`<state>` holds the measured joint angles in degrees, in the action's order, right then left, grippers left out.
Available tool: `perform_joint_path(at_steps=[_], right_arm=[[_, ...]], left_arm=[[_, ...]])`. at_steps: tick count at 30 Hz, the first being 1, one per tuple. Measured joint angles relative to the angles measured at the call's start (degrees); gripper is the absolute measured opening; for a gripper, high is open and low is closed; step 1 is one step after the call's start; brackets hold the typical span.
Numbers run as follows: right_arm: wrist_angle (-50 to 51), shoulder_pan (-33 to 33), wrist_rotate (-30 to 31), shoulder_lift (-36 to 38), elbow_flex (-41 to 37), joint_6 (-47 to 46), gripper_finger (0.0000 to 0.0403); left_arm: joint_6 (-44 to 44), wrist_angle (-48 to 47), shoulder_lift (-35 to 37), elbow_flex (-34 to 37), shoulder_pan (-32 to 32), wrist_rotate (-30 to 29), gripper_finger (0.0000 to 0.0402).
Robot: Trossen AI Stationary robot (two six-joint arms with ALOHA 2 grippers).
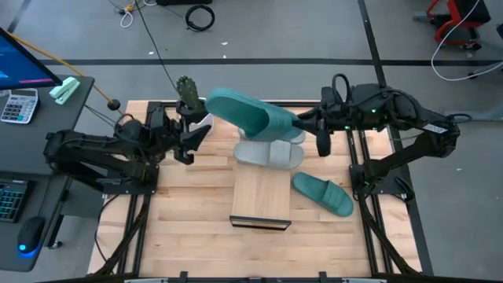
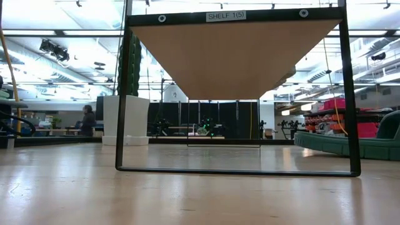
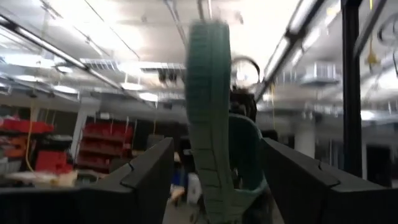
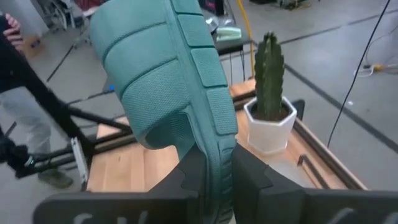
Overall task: Pick and place slides into the shelf
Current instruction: Put the bottom green slipper onto the shelf
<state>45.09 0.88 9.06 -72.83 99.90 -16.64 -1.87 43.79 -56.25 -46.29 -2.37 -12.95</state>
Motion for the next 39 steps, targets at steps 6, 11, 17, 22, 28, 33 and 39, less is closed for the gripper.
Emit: perform_joint_path(at_steps=[6, 11, 17, 22, 28, 33, 39], right_arm=[[-3.1, -1.3, -0.8, -2.5, 0.0, 2.1, 0.0048], [-4.9, -1.5, -3.3, -4.5, 0.1, 3.0, 0.0048], [-6.0, -1.5, -4.9, -6.9, 0.0, 3.6, 0.0048], [-6.3, -1.5, -4.7, -8.4, -0.1, 4.7, 0.0048], [-7.8, -1.5, -2.2, -7.6, 0.0, 6.4, 0.0048], [-9.3, -2.8, -1.8, -5.5, 0.0, 6.5, 0.0048], [-8.1, -3.7, -1.9, -4.8, 0.0, 5.8, 0.0048]], left_arm=[[0.4, -11.1, 0.0, -6.8, 1.1, 1.1, 0.0245], [1.1, -11.2, 0.0, -7.8, 2.4, 1.3, 0.0245], [-0.5, -11.2, -1.1, -7.8, 4.3, 1.4, 0.0245], [-0.5, -10.7, -1.9, -7.8, 4.2, 1.2, 0.0240], [-0.5, -10.6, -1.8, -7.8, 4.8, 1.3, 0.0230], [-0.3, -10.8, -2.0, -7.8, 4.8, 1.2, 0.0233], [0.7, -10.2, -1.9, -7.8, 4.8, 1.2, 0.0228]])
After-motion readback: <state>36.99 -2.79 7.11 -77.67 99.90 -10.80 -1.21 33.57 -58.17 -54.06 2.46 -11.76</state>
